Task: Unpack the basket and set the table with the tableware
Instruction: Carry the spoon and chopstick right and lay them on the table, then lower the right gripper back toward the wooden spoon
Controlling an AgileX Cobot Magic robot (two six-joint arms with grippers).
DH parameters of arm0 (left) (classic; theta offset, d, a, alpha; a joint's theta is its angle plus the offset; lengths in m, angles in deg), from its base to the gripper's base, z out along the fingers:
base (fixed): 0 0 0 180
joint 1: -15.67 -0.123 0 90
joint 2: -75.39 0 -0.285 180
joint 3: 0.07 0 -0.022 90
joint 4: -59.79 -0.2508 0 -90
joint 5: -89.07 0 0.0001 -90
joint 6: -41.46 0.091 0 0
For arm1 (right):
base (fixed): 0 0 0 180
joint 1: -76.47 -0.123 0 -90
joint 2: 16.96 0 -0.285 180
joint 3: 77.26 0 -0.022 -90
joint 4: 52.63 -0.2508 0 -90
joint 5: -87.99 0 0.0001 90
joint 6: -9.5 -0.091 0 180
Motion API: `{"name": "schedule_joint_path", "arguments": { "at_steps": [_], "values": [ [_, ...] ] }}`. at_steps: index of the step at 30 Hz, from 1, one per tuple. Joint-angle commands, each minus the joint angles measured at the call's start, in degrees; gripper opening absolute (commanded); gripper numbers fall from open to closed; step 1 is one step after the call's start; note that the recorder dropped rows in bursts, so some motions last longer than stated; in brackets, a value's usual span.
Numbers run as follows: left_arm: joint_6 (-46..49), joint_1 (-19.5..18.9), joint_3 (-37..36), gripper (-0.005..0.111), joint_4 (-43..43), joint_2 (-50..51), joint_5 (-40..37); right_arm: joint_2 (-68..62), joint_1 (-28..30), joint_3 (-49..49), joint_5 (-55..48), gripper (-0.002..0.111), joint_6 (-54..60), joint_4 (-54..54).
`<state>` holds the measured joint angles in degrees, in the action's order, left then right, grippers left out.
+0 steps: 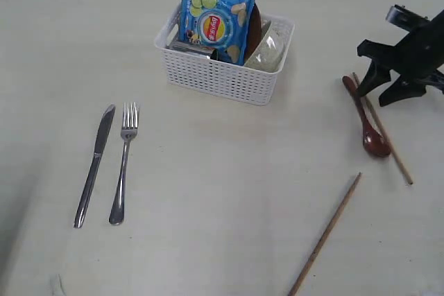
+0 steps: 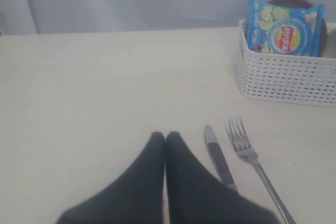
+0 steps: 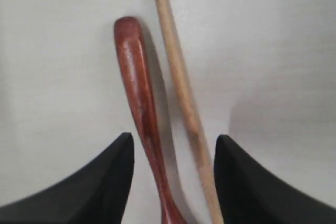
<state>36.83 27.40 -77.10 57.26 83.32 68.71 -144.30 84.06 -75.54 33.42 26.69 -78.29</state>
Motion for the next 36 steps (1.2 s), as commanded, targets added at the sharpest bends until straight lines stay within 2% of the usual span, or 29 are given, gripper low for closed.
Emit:
{"name": "schedule_joint_path", "arguments": {
  "at_steps": [1, 3, 5, 11, 15, 20, 24, 30, 36],
  "values": [
    [-0.24, 0.29, -0.18, 0.0, -0.47, -0.15, 0.61, 0.62, 0.28, -5.32, -6.92, 0.046, -1.4, 0.52],
    [-0.24, 0.29, -0.18, 0.0, -0.47, -0.15, 0.61, 1.41, 0.28, -7.05, -9.01, 0.046, -1.75, -0.18],
    [-0.24, 0.29, -0.18, 0.0, -0.47, -0.15, 0.61, 2.92, 0.28, -7.64, -9.28, 0.039, -1.75, -0.92],
    [-0.24, 0.29, -0.18, 0.0, -0.47, -0.15, 0.61, 6.31, 0.28, -7.64, -9.93, -0.001, 0.2, -3.85],
    [-0.24, 0.29, -0.18, 0.0, -0.47, -0.15, 0.61, 8.84, -0.38, -6.85, -13.14, -0.001, 6.14, -12.39],
    [-0.24, 0.29, -0.18, 0.0, -0.47, -0.15, 0.61, 16.47, -4.8, -0.34, -9.5, -0.001, 3.98, -7.35],
    [-0.24, 0.29, -0.18, 0.0, -0.47, -0.15, 0.61, 26.04, -9.4, 10.18, -3.5, -0.001, 0.99, -4.32],
    [-0.24, 0.29, -0.18, 0.0, -0.47, -0.15, 0.61, 37.62, -18.26, 24.25, -2.38, -0.001, -14.27, 8.98],
    [-0.24, 0.29, -0.18, 0.0, -0.47, -0.15, 0.61, 44.14, -27.33, 32.4, -0.66, 0.0, -32.4, 20.35]
  ]
}}
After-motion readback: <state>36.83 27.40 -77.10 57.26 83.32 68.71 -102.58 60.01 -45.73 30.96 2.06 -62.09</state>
